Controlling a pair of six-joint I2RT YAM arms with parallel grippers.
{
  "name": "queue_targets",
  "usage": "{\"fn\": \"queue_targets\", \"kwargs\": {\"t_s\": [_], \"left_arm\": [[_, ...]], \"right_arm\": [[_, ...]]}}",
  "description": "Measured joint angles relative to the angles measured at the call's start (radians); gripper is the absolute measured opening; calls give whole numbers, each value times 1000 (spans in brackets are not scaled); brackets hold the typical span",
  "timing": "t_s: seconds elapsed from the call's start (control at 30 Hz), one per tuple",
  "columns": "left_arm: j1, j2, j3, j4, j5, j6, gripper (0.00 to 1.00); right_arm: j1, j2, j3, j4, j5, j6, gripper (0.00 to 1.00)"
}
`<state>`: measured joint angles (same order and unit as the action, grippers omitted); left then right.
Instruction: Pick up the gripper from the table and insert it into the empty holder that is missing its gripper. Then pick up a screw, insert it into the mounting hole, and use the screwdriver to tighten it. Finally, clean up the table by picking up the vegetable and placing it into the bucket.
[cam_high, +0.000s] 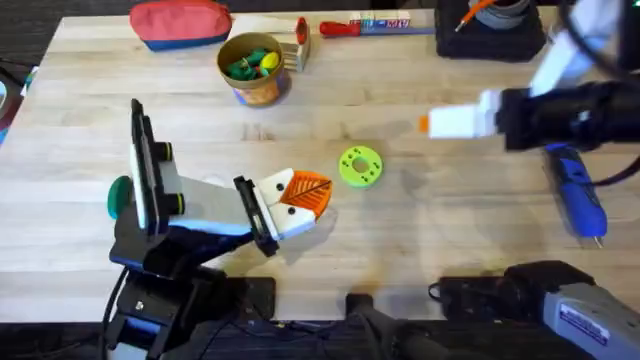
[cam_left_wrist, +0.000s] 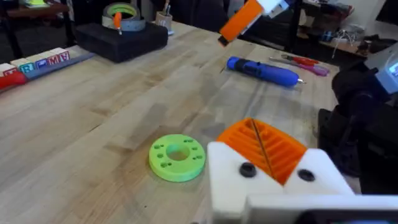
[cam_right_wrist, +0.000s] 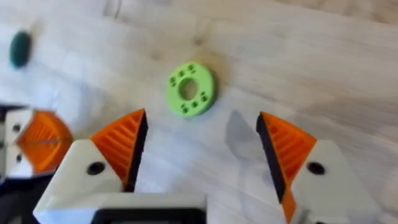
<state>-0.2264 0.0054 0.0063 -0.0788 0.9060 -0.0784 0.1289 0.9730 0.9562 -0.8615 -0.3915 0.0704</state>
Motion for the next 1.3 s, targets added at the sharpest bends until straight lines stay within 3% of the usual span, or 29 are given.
{"fn": "queue_targets", "kwargs": {"t_s": [0.23, 0.33, 0.47, 0.73, 1.0, 1.3], "left_arm": [[0, 0, 0, 0, -1, 0, 13], [0, 0, 0, 0, -1, 0, 13], [0, 0, 0, 0, -1, 0, 13], [0, 0, 0, 0, -1, 0, 13], [0, 0, 0, 0, -1, 0, 13], [0, 0, 0, 0, -1, 0, 13]], "right_arm": [[-446, 0, 0, 39, 78, -14, 991], [-589, 0, 0, 42, 185, -46, 991], [-714, 16, 0, 48, 294, -154, 991], [-748, 222, 0, 38, 431, -367, 991], [-748, 379, 0, 41, 466, -567, 991], [-748, 541, 0, 110, 508, -674, 991]]}}
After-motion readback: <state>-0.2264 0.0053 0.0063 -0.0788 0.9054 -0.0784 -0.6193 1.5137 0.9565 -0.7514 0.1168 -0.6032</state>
